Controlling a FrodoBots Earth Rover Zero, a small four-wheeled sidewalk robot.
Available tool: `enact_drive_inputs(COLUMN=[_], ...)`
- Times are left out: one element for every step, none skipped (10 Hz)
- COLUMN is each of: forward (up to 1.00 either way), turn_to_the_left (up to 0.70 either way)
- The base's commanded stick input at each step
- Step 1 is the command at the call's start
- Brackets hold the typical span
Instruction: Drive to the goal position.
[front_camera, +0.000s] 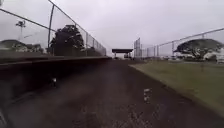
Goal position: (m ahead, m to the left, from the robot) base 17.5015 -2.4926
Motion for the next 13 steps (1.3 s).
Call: enact_drive_inputs(forward=[1.0, 1.0, 1.0, 1.0, 1.0, 1.0, 1.0, 1.0, 1.0, 1.0, 1.0, 1.0, 1.0], turn_to_the_left=[0.0, 0.0, 0.0, 0.0, 0.0, 0.0, 0.0, 0.0, 0.0, 0.0, 0.0, 0.0, 0.0])
